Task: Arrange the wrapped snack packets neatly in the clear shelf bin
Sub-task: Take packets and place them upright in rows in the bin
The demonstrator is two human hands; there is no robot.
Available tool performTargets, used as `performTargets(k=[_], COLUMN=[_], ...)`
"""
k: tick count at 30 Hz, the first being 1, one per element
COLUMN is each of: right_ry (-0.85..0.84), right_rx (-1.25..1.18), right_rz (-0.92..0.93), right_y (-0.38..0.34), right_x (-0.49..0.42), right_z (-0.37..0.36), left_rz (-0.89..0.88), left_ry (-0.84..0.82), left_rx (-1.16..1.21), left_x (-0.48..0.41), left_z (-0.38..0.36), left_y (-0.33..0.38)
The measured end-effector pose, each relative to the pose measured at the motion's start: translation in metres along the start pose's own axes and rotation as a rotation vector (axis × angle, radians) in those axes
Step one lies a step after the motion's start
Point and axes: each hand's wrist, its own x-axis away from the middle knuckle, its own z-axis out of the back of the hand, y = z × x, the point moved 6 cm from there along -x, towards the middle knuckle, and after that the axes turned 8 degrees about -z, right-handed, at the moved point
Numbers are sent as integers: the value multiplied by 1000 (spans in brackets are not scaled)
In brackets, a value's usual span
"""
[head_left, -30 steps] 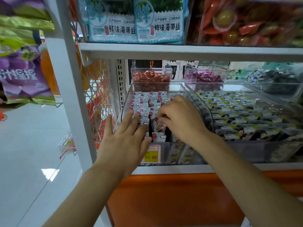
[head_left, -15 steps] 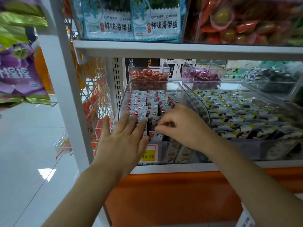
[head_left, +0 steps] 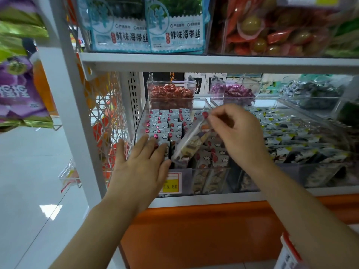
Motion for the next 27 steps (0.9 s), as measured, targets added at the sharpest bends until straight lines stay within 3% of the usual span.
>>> performTargets(k=[4,6,9,15,20,24,27], right_ry=[129,139,117,-20,-107,-140,-175], right_rx=[-131,-239,-427,-714,-716,-760,-924], right_rz=[-96,-173,-303,-523,-563,-637,-719], right_y=[12,20,29,39,43,49,51], right_x=[5,8,14,27,30,31,31], right_z=[23,27,26,14,7,4,1], left_rz=[-49,-34,50,209,385,415,447], left_ry=[284,382,298,343,288,327,328], left_rx=[156,388,883,1306,1788,1888,1917], left_x=[-3,-1,-3,-6,-8,-9,-10], left_z=[28,34,27,18,7,7,5], left_y=[7,10,15,11,9,8,8])
